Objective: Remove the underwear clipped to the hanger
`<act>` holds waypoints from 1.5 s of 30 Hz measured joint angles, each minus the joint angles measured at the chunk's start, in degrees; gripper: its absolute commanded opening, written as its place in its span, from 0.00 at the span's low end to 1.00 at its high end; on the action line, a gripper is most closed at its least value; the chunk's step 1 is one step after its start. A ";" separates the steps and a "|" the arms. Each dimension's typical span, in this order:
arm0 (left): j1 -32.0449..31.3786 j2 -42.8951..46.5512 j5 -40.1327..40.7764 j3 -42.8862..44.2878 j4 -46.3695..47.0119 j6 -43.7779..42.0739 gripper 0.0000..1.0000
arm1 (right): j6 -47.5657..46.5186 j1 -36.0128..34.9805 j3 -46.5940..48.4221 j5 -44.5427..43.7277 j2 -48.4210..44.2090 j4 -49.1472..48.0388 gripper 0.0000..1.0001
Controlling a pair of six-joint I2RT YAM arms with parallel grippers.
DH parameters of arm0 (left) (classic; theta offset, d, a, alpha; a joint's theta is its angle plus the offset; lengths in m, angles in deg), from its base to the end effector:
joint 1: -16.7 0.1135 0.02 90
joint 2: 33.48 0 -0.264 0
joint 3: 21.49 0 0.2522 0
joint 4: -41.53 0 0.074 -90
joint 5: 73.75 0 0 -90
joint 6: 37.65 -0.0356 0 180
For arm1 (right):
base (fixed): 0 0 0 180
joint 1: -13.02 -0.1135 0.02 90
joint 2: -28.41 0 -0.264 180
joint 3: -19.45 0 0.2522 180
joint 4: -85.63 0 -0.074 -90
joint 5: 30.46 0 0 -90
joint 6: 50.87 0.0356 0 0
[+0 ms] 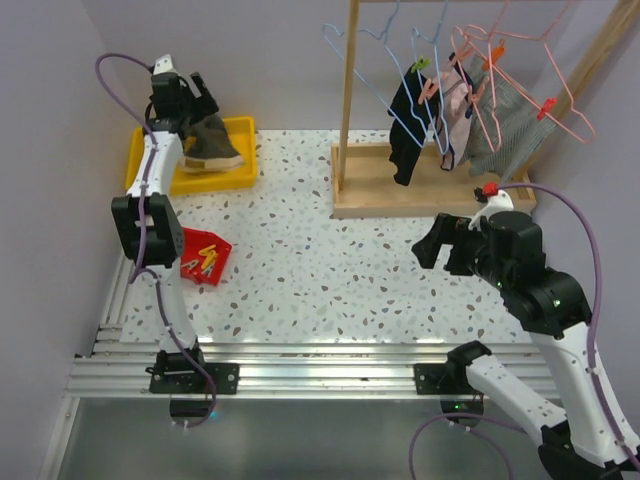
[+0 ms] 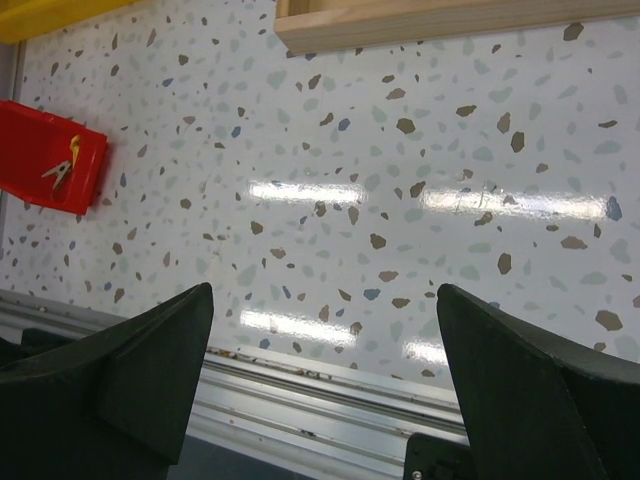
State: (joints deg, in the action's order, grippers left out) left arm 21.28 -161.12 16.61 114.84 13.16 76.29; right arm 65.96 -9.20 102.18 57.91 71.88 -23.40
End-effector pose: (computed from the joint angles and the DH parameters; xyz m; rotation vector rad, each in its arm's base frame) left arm 0.5320 0.0428 0.3237 -0.4772 1.8603 -0.2215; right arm 0.1086 0.0433 0.3971 0.1040 2.1586 0.4722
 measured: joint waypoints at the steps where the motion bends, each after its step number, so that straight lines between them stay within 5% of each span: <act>1: 0.15 -0.02 0.15 -0.66 -0.02 0.46 1.00 | -0.04 0.00 0.00 0.11 0.39 -0.24 0.97; 9: 1.05 7.78 -2.64 -14.69 2.69 3.37 1.00 | -0.07 0.00 -1.55 1.60 1.46 -2.80 0.98; 18: -0.96 36.70 -14.08 -36.48 5.35 6.99 1.00 | -0.11 -0.02 1.22 -4.37 -1.27 -2.27 0.98; 24: -9.27 55.08 -20.11 -49.64 6.03 7.04 1.00 | -2.54 0.00 12.39 -14.62 0.11 -2.49 0.95; 45: -10.64 76.15 -26.23 -63.17 -8.44 4.92 1.00 | -17.51 0.20 40.44 -21.64 36.41 -16.65 0.88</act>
State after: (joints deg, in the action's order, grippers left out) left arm 10.64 -84.97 -9.62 51.67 4.72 81.21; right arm 48.45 -9.00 142.61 36.27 108.29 -40.06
